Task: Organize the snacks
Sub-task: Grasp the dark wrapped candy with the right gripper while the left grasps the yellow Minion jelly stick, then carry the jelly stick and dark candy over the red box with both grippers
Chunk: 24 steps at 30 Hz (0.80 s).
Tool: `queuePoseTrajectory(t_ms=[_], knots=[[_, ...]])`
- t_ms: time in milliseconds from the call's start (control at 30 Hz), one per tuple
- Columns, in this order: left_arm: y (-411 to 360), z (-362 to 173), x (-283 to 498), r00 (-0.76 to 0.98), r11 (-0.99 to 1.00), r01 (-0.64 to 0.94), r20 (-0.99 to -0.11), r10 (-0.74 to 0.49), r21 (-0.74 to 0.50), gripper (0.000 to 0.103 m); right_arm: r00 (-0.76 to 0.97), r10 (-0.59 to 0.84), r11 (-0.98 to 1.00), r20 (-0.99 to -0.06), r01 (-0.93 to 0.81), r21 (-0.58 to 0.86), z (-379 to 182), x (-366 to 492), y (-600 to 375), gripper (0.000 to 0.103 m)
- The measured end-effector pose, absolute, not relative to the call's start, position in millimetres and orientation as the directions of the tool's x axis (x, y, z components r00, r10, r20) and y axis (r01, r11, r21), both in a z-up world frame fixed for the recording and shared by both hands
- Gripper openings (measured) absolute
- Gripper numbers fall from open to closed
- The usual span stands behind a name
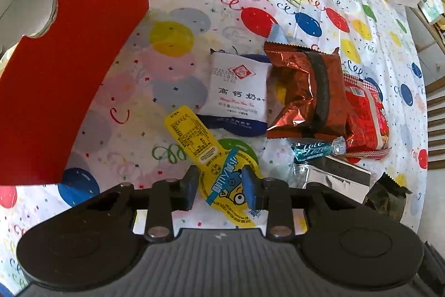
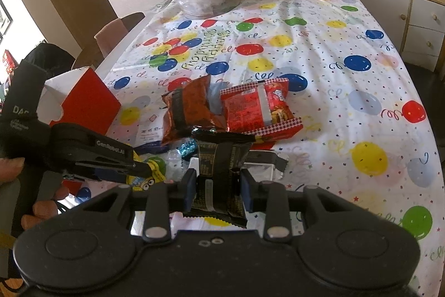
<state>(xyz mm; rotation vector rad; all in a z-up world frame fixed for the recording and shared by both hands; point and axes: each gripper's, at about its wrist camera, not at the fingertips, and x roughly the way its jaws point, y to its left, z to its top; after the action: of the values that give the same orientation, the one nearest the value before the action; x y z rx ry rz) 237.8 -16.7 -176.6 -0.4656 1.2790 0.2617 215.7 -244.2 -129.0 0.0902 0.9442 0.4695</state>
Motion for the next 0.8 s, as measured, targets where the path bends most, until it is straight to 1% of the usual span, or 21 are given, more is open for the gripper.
queuePoseTrajectory(t_ms=[67,133,200,400,600,700,800], knots=[[-19.6,-177.3,239.8,0.263,0.871,-0.453,-0.962,-0.074,-0.191,0.041,0.497,0.426,0.896,-0.756,-0.350,0.274,-127.6,214.0,-243.2,0.032],[-21.0,-178.8,241.0,0.247,0.853,-0.485,-0.966,-0.079,-0.194,0.057,0.501,0.425,0.897,-0.754,-0.347,0.275,-126.9,212.8,-244.5,0.032],[-24.0,-178.2,241.5,0.250,0.846,-0.495,-0.965,-0.082,-0.200,0.057,0.504,0.425,0.898,-0.752,-0.339,0.281,-127.2,212.1,-247.4,0.032],[-39.4,-180.5,251.3,0.214,0.854,-0.507,-0.977,-0.009,-0.119,0.058,0.512,0.415,0.906,-0.752,-0.305,0.292,-130.6,209.1,-263.1,0.032],[-40.6,-181.2,256.8,0.201,0.841,-0.533,-0.979,0.020,-0.092,0.058,0.519,0.408,0.912,-0.751,-0.275,0.304,-133.6,208.6,-276.9,0.032],[-42.5,-180.8,256.7,0.205,0.852,-0.518,-0.978,0.035,-0.078,0.058,0.519,0.407,0.912,-0.752,-0.270,0.308,-134.7,208.3,-280.2,0.032],[-41.4,-180.7,254.5,0.221,0.858,-0.507,-0.975,0.032,-0.087,0.056,0.518,0.409,0.912,-0.751,-0.269,0.311,-135.6,208.2,-281.6,0.032]])
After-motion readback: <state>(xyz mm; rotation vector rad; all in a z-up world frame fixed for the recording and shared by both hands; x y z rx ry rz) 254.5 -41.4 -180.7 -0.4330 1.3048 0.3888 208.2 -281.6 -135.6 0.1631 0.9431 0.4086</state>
